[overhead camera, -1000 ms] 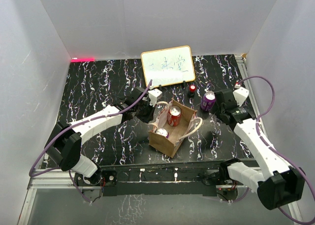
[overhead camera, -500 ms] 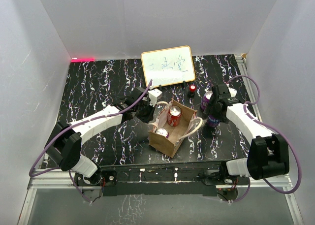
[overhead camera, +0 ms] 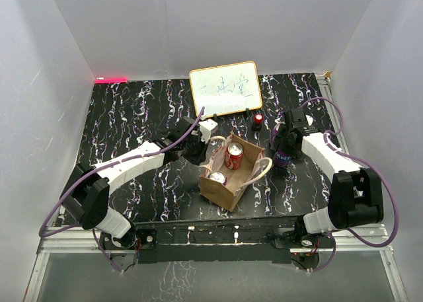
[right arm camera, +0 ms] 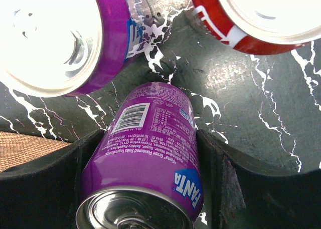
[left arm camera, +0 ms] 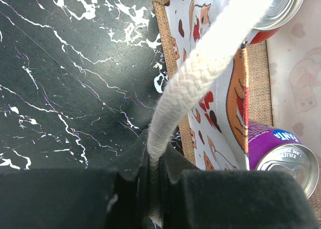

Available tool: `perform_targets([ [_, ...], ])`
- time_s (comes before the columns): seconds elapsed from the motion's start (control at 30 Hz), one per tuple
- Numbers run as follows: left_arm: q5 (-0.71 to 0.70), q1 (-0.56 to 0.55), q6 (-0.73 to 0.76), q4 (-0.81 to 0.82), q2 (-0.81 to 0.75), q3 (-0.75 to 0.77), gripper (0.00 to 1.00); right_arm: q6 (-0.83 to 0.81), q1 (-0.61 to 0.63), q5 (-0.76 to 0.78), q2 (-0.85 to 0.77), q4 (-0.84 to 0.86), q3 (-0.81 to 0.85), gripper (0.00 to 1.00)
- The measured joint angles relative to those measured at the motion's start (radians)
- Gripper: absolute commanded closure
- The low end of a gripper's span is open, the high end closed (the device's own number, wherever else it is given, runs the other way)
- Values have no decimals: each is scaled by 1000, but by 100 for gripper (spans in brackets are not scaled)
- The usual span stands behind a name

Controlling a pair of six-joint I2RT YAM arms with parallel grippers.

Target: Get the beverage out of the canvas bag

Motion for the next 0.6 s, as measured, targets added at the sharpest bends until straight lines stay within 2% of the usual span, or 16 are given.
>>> perform_targets([
  [0.23,0,0,0,0,0,0,99,-3,-5,-20,32,18,0,61],
  [0.53,-1,0,0,0,0,0,98,-5,-24,-36,37,35,0,22],
  [0.6,-2,0,0,0,0,0,98,-6,-27,-40,37,39,0,9],
])
